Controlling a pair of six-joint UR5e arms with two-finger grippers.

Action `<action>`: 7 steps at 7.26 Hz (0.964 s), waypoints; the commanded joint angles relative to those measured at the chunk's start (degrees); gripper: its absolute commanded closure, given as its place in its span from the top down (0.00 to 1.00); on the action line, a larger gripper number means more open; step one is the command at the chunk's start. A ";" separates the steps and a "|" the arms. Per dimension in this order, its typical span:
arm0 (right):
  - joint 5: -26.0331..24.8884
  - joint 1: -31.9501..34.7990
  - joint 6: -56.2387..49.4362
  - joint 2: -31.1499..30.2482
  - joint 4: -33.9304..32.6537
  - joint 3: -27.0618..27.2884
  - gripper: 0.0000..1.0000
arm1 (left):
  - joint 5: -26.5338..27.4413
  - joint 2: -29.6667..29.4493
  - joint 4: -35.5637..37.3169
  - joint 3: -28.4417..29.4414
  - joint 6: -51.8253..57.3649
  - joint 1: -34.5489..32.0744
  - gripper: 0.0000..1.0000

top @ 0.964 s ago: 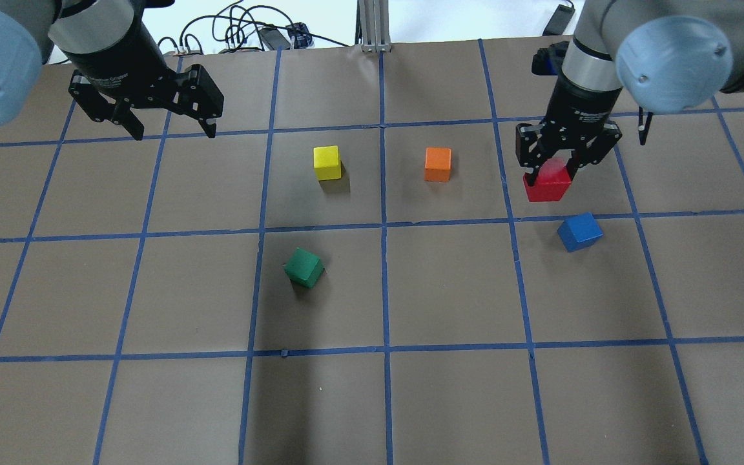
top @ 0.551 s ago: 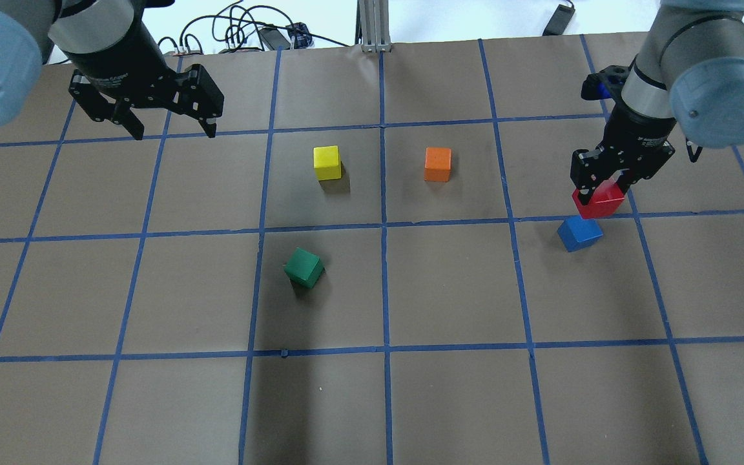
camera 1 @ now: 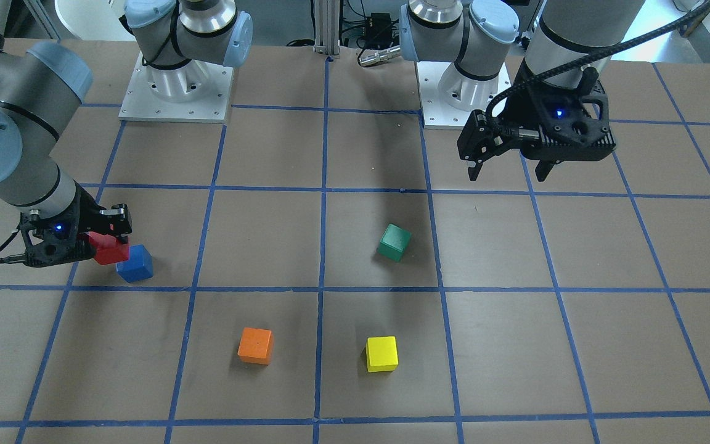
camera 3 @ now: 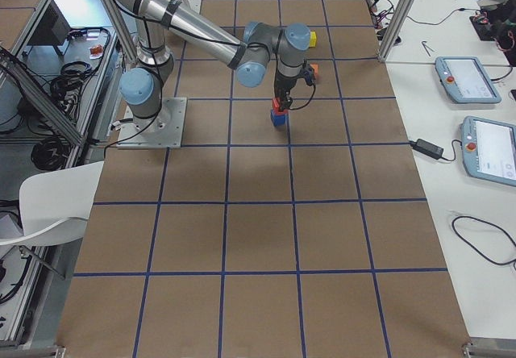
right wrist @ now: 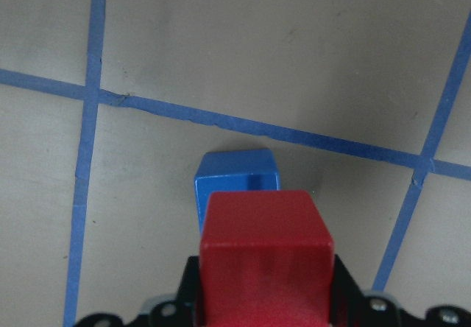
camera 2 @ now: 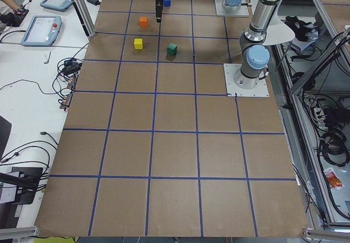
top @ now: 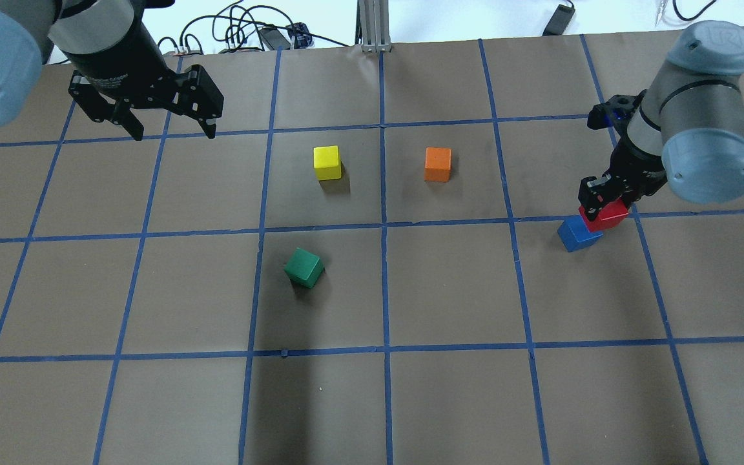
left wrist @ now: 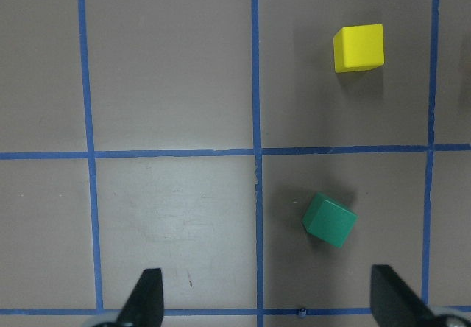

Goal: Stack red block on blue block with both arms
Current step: 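Lower the red cube onto the blue cube and open the right gripper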

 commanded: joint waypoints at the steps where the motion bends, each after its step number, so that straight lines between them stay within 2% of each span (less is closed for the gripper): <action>1: 0.34 0.60 -0.11 0.54 -0.79 0.33 0.00 | 0.04 0.00 -0.01 -0.01 0.00 0.00 1.00; 3: 2.44 0.60 -0.11 2.03 -2.36 0.33 0.00 | 0.04 0.00 -0.01 -0.01 0.00 0.00 1.00; 7: 1.40 0.51 -0.11 2.12 -1.85 0.15 0.00 | -0.05 0.09 -0.01 -0.01 0.00 0.09 1.00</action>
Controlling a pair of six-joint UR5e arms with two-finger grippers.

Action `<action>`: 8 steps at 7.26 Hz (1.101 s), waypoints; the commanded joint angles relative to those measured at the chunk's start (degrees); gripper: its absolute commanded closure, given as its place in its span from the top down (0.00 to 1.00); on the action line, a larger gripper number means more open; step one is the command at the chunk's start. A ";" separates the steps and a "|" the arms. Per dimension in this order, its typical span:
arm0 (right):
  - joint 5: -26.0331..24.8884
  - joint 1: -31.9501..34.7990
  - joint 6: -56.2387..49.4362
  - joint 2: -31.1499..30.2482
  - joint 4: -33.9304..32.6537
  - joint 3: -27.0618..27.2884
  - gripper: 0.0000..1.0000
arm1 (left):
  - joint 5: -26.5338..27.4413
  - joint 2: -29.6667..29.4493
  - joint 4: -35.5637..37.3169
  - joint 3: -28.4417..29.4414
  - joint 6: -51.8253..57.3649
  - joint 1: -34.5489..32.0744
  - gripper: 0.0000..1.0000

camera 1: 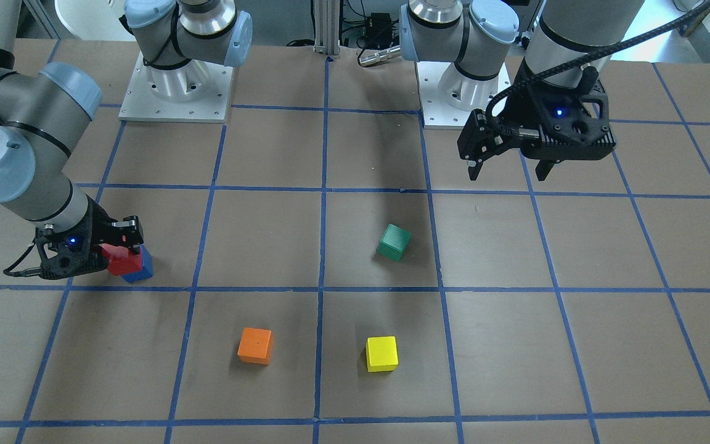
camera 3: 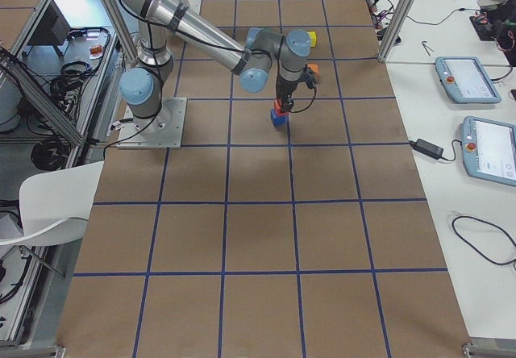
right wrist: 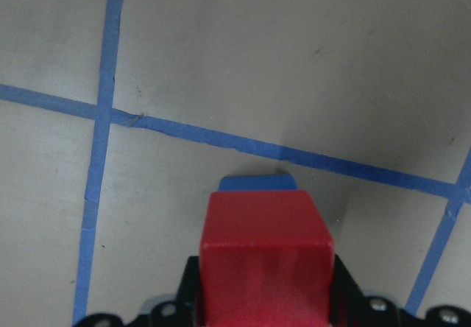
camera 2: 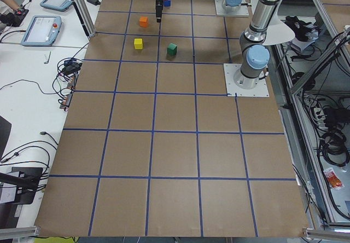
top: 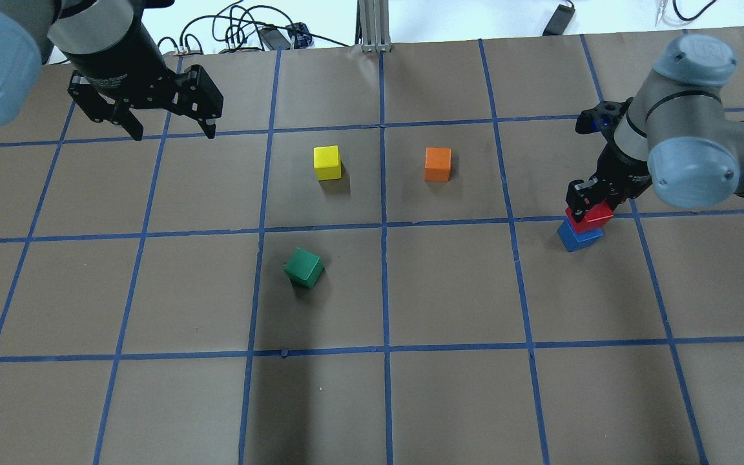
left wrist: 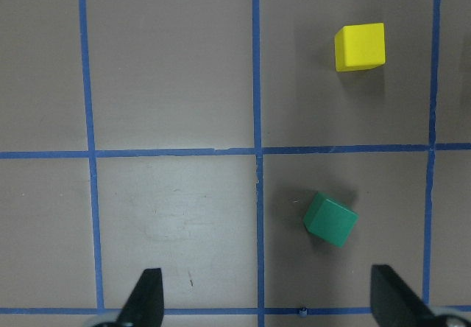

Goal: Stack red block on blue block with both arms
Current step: 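Lower the red cube onto the blue cube and open the right gripper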

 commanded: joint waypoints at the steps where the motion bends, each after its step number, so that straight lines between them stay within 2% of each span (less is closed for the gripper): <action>1: -0.26 -0.01 0.04 -0.11 0.33 0.12 0.00 | 0.06 0.00 0.00 0.00 0.00 -0.01 1.00; 3: -0.26 -0.01 0.04 0.07 0.42 0.30 0.01 | 0.06 0.00 0.00 0.00 0.00 -0.01 1.00; 4: -0.26 -0.01 0.04 -0.02 0.51 0.21 0.19 | -0.12 0.00 0.00 0.00 0.00 -0.01 1.00; 5: -0.35 -0.09 -0.05 0.07 0.68 0.21 0.20 | -0.03 0.00 0.00 0.00 0.00 0.07 1.00; 6: -0.26 -0.01 -0.05 0.24 0.77 0.30 0.33 | -0.12 -0.08 0.00 0.00 0.00 -0.01 1.00; 7: -0.26 -0.01 -0.14 0.33 0.77 0.30 0.57 | -0.03 -0.08 0.00 0.00 0.00 -0.01 1.00; 8: -0.26 -0.01 -0.14 0.33 0.77 0.30 0.87 | -0.12 -0.08 0.00 0.00 0.00 -0.01 1.00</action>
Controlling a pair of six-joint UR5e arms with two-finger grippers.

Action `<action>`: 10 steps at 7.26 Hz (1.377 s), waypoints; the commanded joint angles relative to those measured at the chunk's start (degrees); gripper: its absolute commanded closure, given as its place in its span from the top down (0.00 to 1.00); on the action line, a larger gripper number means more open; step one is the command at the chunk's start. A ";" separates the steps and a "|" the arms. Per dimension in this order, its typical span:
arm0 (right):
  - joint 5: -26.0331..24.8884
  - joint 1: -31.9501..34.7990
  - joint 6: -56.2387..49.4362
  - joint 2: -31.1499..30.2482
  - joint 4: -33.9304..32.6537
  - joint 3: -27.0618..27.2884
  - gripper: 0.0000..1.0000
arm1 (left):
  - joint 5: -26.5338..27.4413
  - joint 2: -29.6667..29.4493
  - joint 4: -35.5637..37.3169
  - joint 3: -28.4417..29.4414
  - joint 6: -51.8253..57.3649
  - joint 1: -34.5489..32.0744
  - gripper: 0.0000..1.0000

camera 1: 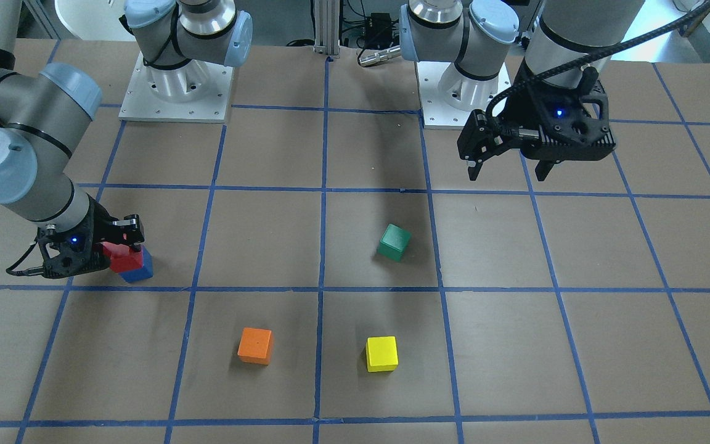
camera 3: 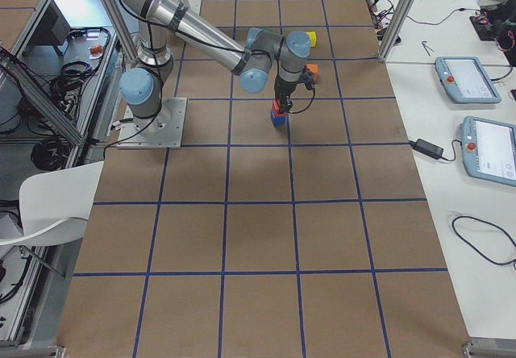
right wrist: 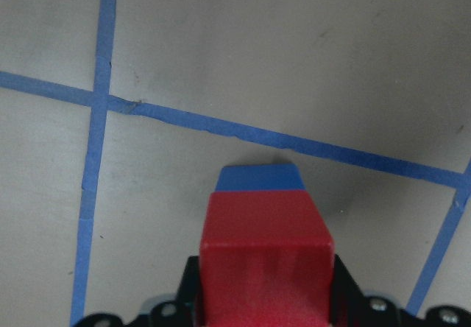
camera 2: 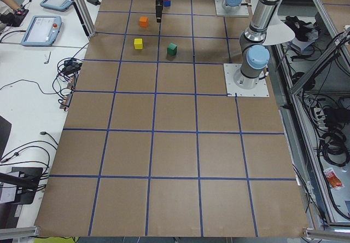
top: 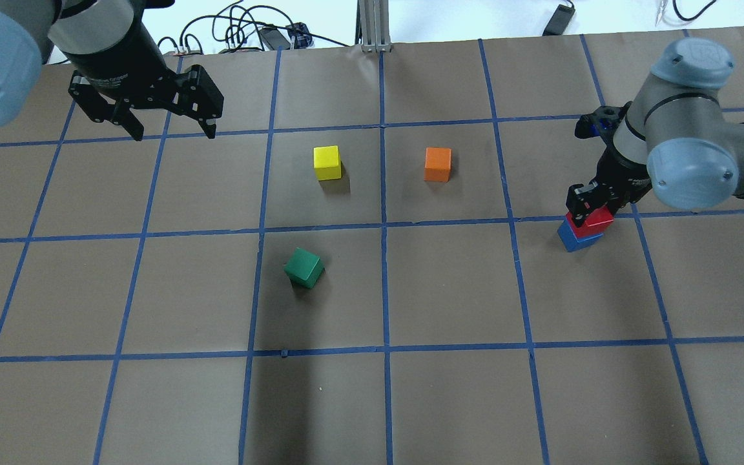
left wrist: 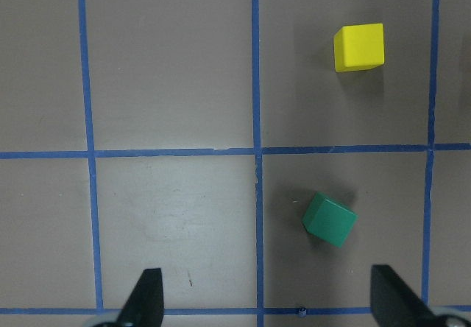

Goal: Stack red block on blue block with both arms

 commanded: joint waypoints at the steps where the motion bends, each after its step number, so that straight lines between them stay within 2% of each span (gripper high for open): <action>1: 0.01 0.01 -0.04 0.06 0.11 0.01 1.00 | 0.04 -0.01 0.00 0.00 0.09 -0.02 1.00; 3: -0.78 -0.08 -0.04 -0.38 0.55 -0.07 1.00 | 0.04 0.08 0.00 0.00 0.00 -0.02 1.00; 4: -3.05 -0.08 -0.04 -1.25 3.33 -1.55 1.00 | -0.05 -0.01 0.00 0.00 0.00 -0.02 1.00; 7: -3.25 0.18 1.88 -11.77 17.65 -7.88 1.00 | 0.04 -0.01 0.00 0.00 0.00 -0.02 1.00; 9: -2.46 3.50 10.46 -14.00 28.09 -14.71 1.00 | -0.05 -0.01 0.00 0.00 0.09 -0.02 1.00; 10: -2.28 7.88 18.86 -13.39 32.06 -18.75 1.00 | -0.05 -0.01 0.00 0.00 0.00 -0.02 1.00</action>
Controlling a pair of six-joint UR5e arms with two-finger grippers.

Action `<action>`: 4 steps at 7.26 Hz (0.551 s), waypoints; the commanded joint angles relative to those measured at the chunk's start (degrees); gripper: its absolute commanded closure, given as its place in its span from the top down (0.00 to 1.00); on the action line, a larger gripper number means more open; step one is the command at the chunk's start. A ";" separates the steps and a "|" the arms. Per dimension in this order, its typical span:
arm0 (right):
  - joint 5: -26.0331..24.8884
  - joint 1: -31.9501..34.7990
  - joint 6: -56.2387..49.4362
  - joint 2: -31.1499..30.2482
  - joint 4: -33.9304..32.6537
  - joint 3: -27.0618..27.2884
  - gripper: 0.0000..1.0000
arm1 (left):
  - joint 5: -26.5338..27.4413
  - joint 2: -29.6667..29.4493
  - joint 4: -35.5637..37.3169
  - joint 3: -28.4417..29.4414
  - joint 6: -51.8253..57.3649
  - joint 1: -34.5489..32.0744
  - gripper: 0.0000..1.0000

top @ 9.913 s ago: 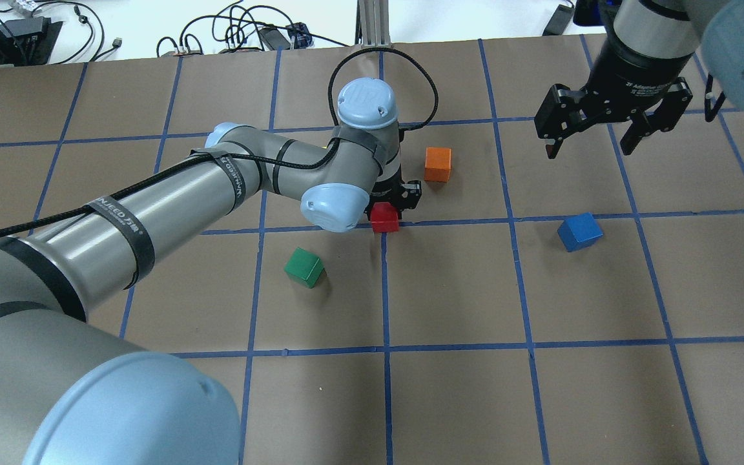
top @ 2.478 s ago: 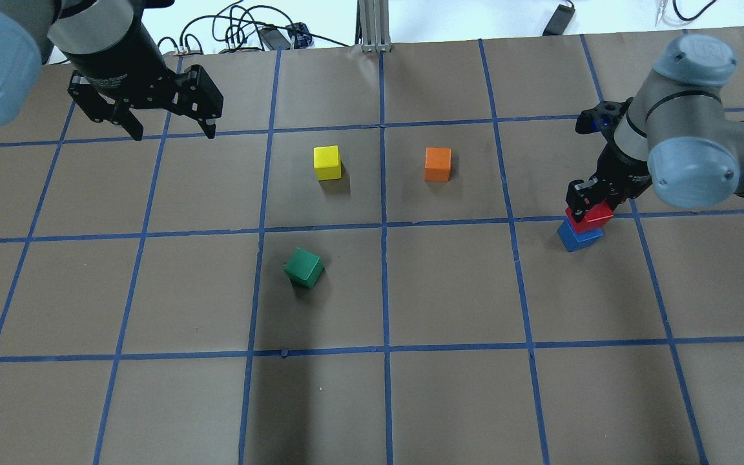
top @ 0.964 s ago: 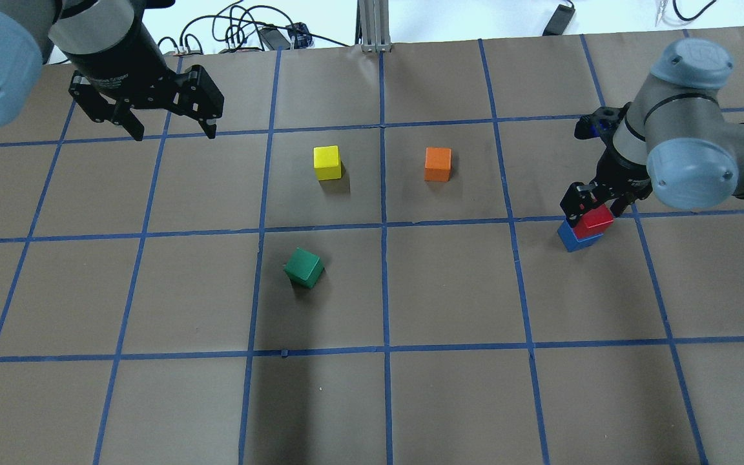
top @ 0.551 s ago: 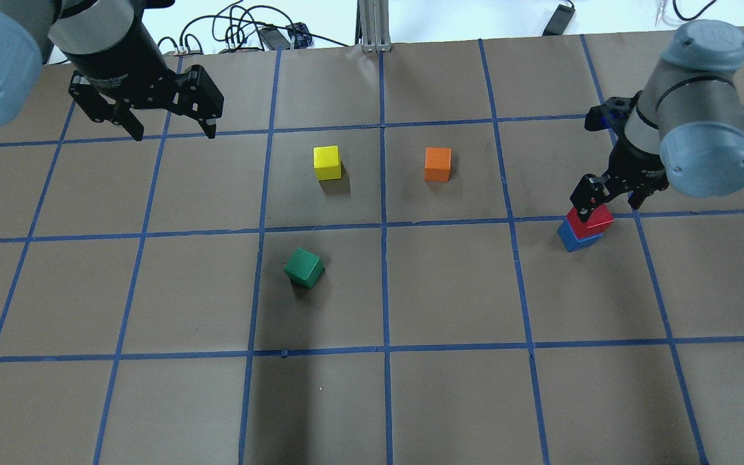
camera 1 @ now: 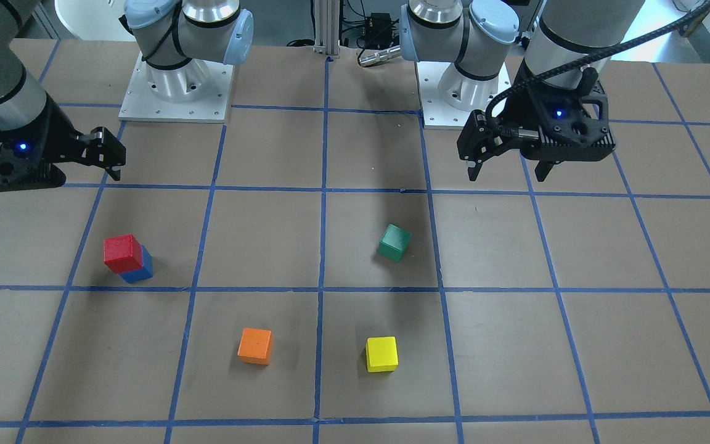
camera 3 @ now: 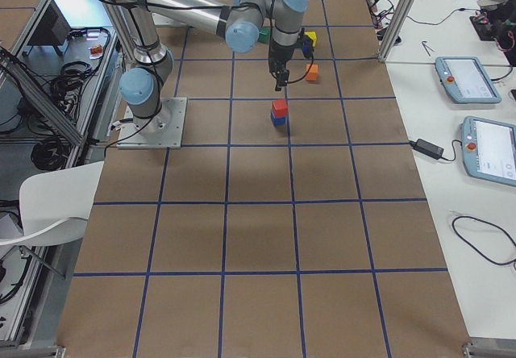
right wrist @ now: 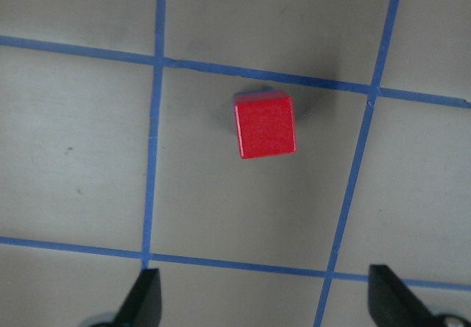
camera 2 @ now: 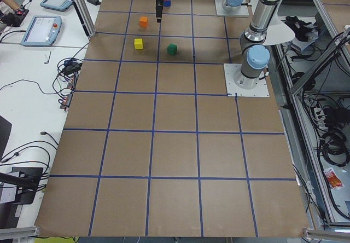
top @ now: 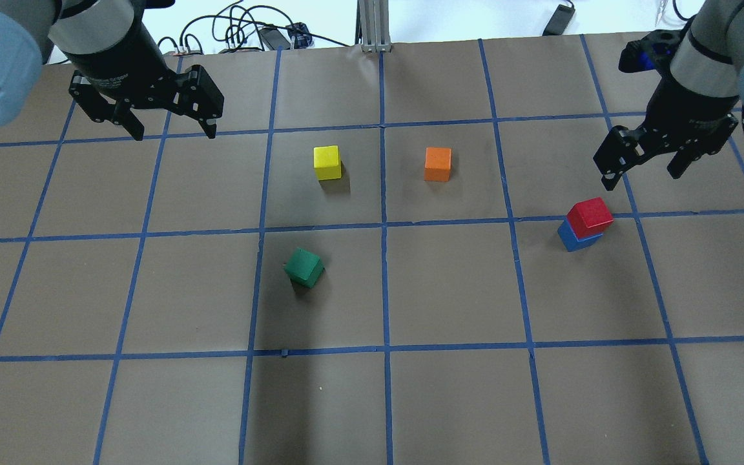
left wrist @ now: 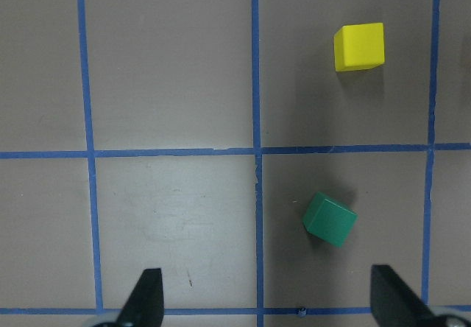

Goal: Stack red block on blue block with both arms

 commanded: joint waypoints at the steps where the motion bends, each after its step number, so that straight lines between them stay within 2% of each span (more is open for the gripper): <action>1: 0.35 8.06 12.19 0.94 5.86 -6.40 1.00 | -0.01 0.00 0.00 0.00 -0.04 0.00 1.00; 3: 0.96 10.55 14.51 0.69 6.13 -6.16 1.00 | -0.01 0.00 0.09 0.00 -0.04 0.00 1.00; 4: 3.23 10.64 14.60 0.60 6.13 -6.16 1.00 | -0.01 0.00 0.00 0.00 0.05 0.00 1.00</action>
